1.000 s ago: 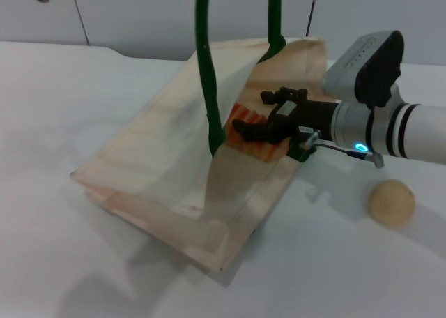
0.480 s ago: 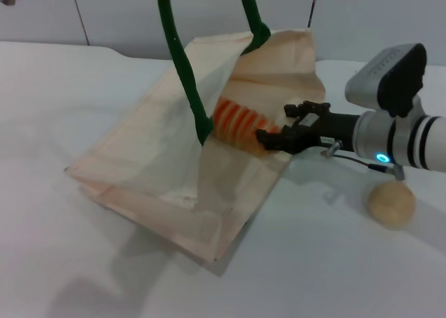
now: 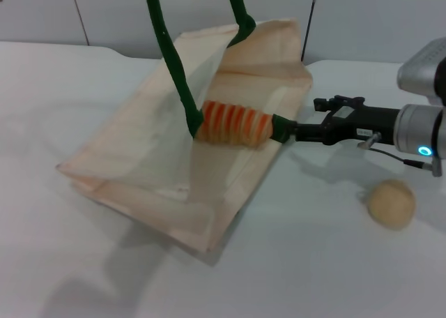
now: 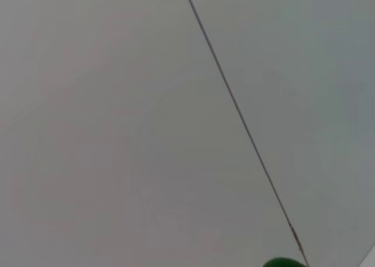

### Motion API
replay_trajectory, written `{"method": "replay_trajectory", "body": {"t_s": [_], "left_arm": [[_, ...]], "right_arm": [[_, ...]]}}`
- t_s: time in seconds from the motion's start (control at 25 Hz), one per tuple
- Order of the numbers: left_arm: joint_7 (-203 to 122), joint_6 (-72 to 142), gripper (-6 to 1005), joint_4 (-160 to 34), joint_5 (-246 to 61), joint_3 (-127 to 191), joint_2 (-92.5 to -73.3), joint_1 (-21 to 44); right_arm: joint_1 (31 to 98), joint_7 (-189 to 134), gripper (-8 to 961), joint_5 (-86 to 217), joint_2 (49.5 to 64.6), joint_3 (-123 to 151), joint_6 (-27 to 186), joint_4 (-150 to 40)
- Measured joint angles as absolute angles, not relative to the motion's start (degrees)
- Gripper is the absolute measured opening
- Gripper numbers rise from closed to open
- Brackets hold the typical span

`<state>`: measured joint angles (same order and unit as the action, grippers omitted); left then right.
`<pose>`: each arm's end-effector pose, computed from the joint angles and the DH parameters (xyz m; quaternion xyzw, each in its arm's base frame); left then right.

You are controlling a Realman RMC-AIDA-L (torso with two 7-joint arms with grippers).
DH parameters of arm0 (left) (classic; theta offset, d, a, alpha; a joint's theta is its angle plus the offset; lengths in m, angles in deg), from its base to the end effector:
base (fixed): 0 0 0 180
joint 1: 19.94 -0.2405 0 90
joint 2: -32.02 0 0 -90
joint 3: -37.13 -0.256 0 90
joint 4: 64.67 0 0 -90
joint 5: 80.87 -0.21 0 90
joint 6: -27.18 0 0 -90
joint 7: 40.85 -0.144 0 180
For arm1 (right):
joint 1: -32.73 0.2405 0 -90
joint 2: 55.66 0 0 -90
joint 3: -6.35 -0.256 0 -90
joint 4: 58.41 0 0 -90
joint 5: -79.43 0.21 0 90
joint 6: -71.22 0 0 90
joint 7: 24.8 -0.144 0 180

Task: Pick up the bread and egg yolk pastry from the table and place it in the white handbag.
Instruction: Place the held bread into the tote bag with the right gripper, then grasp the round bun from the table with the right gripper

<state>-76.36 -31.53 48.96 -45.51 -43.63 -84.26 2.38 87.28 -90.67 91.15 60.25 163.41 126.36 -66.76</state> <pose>-0.0677 0.3615 0.1173 -0.8684 -0.0745 -0.1025 0.4793 0.2379 0.4206 -0.0563 -0.9235 0.2487 0.1465 0.2527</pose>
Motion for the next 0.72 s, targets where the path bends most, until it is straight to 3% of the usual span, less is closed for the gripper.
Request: {"method": "replay_trajectory", "body": {"t_s": [0.72], "left_arm": [[-76.67, -30.62, 106, 47.54, -45.54, -42.93, -84.26, 2.49]], "right_arm": [[87.29, -95.27, 884, 91.24, 60.59, 163.51, 143.37, -84.0]]}}
